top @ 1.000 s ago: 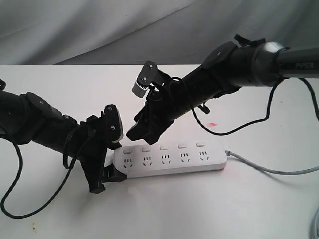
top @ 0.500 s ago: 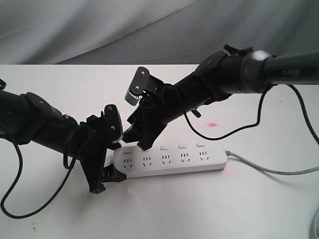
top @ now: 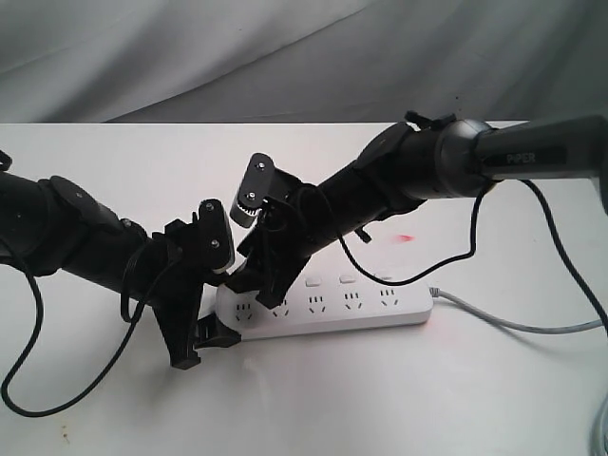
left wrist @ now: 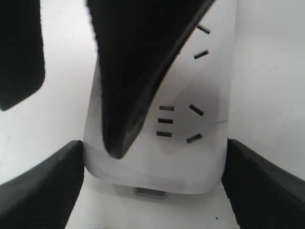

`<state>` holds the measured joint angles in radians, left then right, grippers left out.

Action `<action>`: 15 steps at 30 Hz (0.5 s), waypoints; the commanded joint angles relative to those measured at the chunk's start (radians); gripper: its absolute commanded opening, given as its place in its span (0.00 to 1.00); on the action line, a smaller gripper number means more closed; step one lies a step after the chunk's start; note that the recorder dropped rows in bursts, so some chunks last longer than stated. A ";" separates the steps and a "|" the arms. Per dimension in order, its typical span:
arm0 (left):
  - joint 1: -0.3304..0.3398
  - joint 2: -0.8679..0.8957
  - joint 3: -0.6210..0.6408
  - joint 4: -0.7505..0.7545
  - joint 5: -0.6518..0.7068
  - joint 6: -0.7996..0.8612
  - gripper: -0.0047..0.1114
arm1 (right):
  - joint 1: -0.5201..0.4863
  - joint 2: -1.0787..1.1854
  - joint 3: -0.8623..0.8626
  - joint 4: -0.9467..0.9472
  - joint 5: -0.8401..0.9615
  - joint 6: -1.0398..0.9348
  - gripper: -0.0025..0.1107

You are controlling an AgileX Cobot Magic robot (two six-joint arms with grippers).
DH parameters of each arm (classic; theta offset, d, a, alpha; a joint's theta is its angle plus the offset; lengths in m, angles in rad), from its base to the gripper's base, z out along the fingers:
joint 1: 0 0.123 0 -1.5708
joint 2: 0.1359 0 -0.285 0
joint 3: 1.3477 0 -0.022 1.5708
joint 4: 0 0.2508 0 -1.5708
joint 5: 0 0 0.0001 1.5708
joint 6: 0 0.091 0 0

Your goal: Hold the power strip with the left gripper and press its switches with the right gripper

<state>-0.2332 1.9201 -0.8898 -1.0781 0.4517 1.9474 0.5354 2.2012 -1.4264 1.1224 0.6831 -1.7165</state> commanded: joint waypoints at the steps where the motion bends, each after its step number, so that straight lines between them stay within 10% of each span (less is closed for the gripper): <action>1: 0.001 0.001 -0.006 0.003 -0.011 -0.003 0.52 | 0.002 0.004 -0.006 0.009 -0.050 -0.008 0.48; 15: 0.001 0.001 -0.006 0.003 -0.011 -0.003 0.52 | 0.002 0.004 -0.006 0.009 -0.095 -0.029 0.48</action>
<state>-0.2332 1.9201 -0.8898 -1.0781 0.4517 1.9474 0.5354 2.2080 -1.4264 1.1224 0.5953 -1.7274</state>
